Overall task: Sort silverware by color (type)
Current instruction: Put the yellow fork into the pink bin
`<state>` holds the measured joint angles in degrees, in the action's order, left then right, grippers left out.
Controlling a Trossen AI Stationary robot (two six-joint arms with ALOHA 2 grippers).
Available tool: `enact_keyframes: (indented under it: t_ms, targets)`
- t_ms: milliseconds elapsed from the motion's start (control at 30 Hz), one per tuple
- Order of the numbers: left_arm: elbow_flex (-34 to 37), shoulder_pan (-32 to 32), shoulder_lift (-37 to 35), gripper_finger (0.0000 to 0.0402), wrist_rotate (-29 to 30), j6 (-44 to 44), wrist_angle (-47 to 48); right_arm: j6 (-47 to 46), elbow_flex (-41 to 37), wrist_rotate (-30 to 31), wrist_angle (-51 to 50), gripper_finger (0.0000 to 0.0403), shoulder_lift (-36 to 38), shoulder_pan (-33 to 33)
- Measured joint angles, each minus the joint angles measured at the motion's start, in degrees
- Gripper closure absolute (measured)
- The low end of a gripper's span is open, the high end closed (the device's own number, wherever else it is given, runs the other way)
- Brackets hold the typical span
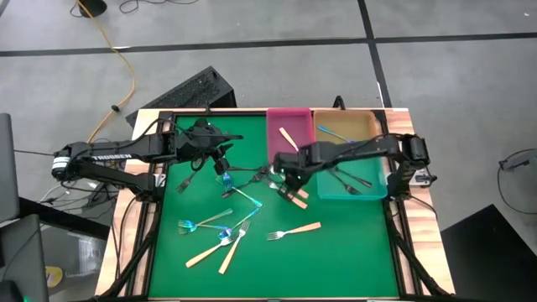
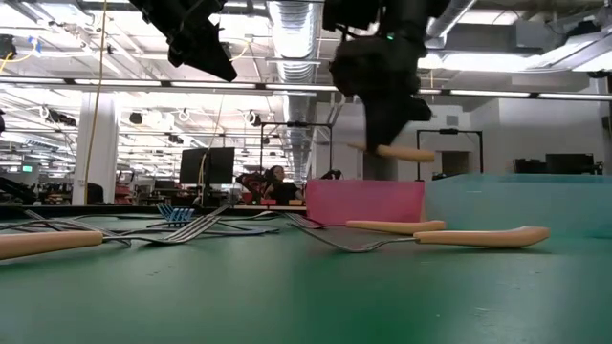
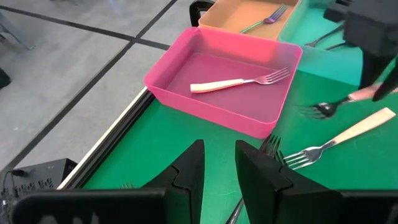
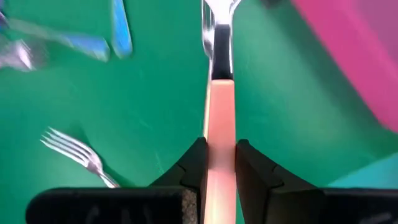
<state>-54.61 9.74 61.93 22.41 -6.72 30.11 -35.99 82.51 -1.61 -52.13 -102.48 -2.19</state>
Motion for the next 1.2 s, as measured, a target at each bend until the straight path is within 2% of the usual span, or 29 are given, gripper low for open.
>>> enact_keyframes:
  t_ms: [233, 633, 867, 1200]
  targets:
    - [0.0, 0.0, 0.0, 0.0326, 0.0, -1.4, 0.0, 1.5, 5.7, 0.3, 0.1, 0.0320, 0.1, -7.0]
    - [0.0, 0.0, 0.0, 0.0326, 0.0, -3.4, 0.0, 5.2, 6.0, 3.5, 2.5, 0.0320, 0.1, -17.8]
    - [0.0, 0.0, 0.0, 0.0326, 0.0, -4.5, 0.0, 7.0, 6.1, 9.2, 4.4, 0.0320, -1.4, -20.6]
    - [0.0, 0.0, 0.0, 0.0326, 1.0, -6.6, 0.2, 10.6, 6.0, 6.2, 4.3, 0.0320, -9.3, -21.4]
